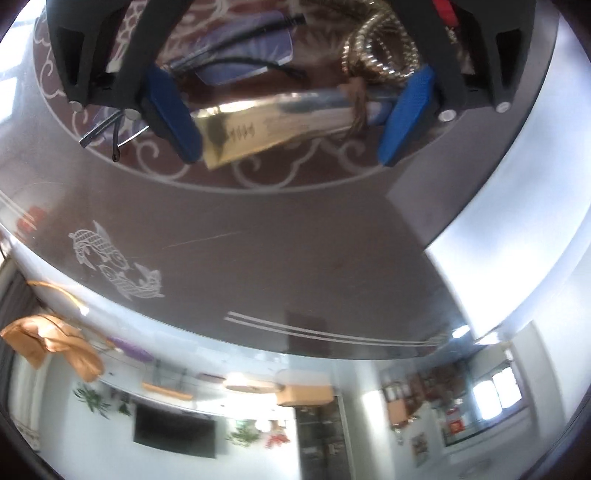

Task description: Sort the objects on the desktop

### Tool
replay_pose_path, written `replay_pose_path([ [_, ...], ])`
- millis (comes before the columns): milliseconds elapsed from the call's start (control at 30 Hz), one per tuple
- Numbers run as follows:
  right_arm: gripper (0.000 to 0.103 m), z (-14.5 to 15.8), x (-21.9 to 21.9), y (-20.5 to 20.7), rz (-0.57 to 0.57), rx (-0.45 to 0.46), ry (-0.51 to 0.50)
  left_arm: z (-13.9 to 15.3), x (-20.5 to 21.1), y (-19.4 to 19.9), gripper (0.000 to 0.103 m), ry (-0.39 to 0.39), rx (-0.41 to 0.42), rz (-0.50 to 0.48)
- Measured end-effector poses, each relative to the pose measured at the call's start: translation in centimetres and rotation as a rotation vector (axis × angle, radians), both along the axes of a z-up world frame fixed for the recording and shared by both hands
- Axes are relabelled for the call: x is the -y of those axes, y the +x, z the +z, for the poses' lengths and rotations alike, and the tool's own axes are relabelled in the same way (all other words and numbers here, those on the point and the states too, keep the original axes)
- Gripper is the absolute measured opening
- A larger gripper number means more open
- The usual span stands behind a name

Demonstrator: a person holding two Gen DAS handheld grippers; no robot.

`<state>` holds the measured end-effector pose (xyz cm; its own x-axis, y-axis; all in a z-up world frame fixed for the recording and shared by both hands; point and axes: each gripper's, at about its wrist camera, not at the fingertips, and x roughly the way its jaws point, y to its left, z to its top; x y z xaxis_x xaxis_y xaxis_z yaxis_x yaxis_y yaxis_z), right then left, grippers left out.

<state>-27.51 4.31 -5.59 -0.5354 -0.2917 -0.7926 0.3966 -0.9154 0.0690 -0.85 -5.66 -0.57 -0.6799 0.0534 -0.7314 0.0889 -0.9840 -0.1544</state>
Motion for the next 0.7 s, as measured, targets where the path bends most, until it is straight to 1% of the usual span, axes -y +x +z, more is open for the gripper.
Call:
replay_pose_path([
  [100,0.084,0.0,-0.6,3.4,0.078,0.014,0.019,0.2,-0.4,0.3,0.103,-0.024,-0.011,-0.006],
  [133,0.084,-0.3,-0.9,4.6,0.102,0.041,0.026,0.3,-0.6,0.5,0.103,-0.033,-0.017,-0.01],
  [200,0.084,-0.7,-1.0,8.1,0.165,0.01,0.119,0.6,-1.1,0.8,0.103,-0.046,-0.03,-0.022],
  [233,0.083,-0.5,-1.4,9.3,0.181,0.001,0.124,0.7,-1.2,1.0,0.103,-0.045,-0.036,-0.031],
  [267,0.083,-0.2,-2.0,10.5,0.171,-0.008,0.131,0.8,-1.4,1.2,0.103,-0.041,-0.041,-0.042],
  [367,0.085,1.6,-4.7,13.8,0.095,-0.084,0.069,1.3,-2.0,1.5,0.103,-0.053,-0.058,-0.07],
  [433,0.092,2.2,-6.6,16.0,0.038,-0.116,0.057,1.6,-2.4,1.9,0.103,-0.072,-0.071,-0.085],
  [533,0.094,3.2,-9.1,19.2,-0.036,-0.161,0.048,1.8,-2.7,1.8,0.103,-0.067,-0.071,-0.099],
  [567,0.095,3.4,-10.3,20.3,-0.067,-0.17,0.045,1.7,-2.7,1.8,0.103,-0.063,-0.069,-0.102],
  [633,0.102,3.4,-12.1,22.4,-0.128,-0.172,0.036,1.6,-2.7,1.9,0.103,-0.06,-0.069,-0.105],
  [700,0.102,3.1,-14.0,24.7,-0.178,-0.154,0.021,1.5,-2.7,1.9,0.103,-0.057,-0.071,-0.105],
])
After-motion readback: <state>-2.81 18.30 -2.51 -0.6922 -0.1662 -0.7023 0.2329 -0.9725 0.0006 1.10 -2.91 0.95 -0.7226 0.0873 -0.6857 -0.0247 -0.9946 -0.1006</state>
